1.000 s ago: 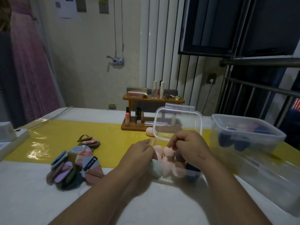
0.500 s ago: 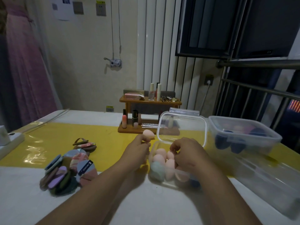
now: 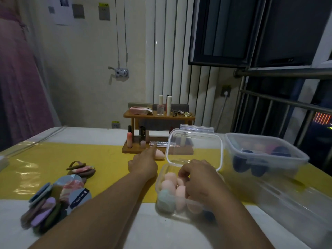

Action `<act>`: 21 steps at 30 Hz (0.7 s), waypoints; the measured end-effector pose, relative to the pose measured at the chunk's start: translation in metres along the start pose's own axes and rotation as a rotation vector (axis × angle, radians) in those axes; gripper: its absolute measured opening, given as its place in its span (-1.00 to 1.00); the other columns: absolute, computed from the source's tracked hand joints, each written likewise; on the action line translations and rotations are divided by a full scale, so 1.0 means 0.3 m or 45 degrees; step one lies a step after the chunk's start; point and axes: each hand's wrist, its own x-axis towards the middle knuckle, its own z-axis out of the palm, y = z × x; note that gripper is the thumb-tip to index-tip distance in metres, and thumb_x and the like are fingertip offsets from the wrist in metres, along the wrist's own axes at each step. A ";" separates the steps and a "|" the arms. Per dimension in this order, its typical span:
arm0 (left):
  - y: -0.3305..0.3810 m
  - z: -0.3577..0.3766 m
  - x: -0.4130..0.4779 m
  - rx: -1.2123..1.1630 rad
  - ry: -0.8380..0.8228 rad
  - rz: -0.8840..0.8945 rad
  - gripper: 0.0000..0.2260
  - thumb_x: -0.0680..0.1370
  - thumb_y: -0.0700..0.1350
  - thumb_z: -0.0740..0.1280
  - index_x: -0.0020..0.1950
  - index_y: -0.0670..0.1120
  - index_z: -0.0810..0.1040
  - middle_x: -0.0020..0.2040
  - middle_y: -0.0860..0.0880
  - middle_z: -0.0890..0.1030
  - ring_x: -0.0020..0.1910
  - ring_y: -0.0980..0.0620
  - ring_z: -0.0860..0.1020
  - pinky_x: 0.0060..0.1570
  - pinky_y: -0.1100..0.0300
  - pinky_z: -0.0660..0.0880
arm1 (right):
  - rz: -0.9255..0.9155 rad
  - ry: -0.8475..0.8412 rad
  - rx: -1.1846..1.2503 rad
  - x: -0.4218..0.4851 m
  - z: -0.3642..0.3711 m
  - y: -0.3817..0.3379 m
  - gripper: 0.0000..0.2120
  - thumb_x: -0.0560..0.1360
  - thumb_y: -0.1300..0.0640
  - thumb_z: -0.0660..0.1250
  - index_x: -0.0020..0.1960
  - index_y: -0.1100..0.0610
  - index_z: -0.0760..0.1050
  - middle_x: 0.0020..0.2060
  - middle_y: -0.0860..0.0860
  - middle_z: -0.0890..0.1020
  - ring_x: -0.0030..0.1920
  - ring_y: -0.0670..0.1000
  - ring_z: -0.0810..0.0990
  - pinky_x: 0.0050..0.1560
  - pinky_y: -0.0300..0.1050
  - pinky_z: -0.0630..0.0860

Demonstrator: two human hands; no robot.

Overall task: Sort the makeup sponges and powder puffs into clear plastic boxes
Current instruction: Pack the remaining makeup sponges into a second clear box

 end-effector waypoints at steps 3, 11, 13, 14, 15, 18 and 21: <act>0.000 0.020 0.012 0.011 0.077 0.013 -0.68 0.57 -0.10 0.24 0.28 0.20 0.41 0.23 0.01 0.56 0.20 -0.09 0.49 0.13 -0.11 0.34 | -0.028 -0.009 -0.008 0.005 0.002 0.003 -0.71 0.49 0.15 0.38 0.16 -0.11 0.61 0.10 -0.09 0.58 0.16 0.02 0.44 0.16 -0.08 0.47; -0.005 -0.044 -0.086 -0.517 0.176 -0.035 -0.64 0.58 -0.20 0.31 0.36 -0.07 0.36 0.16 -0.04 0.54 0.07 -0.08 0.54 -0.08 0.11 0.46 | 0.016 -0.078 0.113 0.000 -0.018 0.004 -0.65 0.43 0.24 0.41 0.13 -0.11 0.63 0.08 -0.06 0.57 0.10 0.01 0.52 0.15 -0.08 0.53; -0.001 -0.082 -0.127 -0.692 0.235 -0.059 -0.80 0.58 -0.23 0.33 0.17 -0.10 0.41 0.43 0.04 0.41 0.18 -0.05 0.52 -0.10 0.15 0.45 | 0.062 -0.082 0.195 0.001 -0.010 0.007 -0.64 0.42 0.28 0.39 0.08 -0.10 0.64 0.04 -0.07 0.58 0.01 0.00 0.57 0.07 -0.05 0.60; 0.002 -0.103 -0.151 -0.805 0.264 -0.041 -0.80 0.57 -0.23 0.36 0.13 -0.09 0.41 0.42 0.14 0.37 0.18 0.02 0.51 -0.07 0.13 0.48 | 0.069 -0.076 0.224 0.002 -0.004 0.010 -0.66 0.42 0.29 0.39 0.06 -0.10 0.65 0.02 -0.08 0.59 -0.03 -0.01 0.59 0.03 -0.05 0.62; 0.001 -0.119 -0.174 -0.903 0.276 0.000 -0.77 0.55 -0.20 0.40 0.14 -0.08 0.42 0.31 0.23 0.39 0.13 0.10 0.50 -0.02 0.10 0.51 | 0.068 -0.072 0.252 0.002 0.003 0.014 -0.68 0.44 0.28 0.38 0.04 -0.10 0.65 -0.02 -0.10 0.61 -0.07 -0.03 0.60 -0.02 -0.07 0.63; -0.005 -0.153 -0.242 -0.977 0.186 0.225 -0.77 0.50 -0.08 0.47 0.14 0.01 0.58 0.00 0.39 0.49 -0.05 0.32 0.54 0.05 0.05 0.57 | 0.039 -0.085 0.303 0.002 0.016 0.016 -0.72 0.47 0.26 0.37 0.00 -0.11 0.65 -0.11 -0.14 0.62 -0.17 -0.14 0.57 -0.22 -0.23 0.56; -0.014 -0.148 -0.291 -0.907 0.004 0.440 -0.84 0.47 0.04 0.45 0.04 0.10 0.63 -0.04 0.14 0.65 -0.02 0.18 0.58 -0.06 0.09 0.53 | 0.008 -0.172 0.297 -0.001 0.003 0.006 -0.70 0.48 0.28 0.32 -0.04 -0.10 0.66 -0.18 -0.13 0.65 -0.20 -0.14 0.58 -0.23 -0.26 0.52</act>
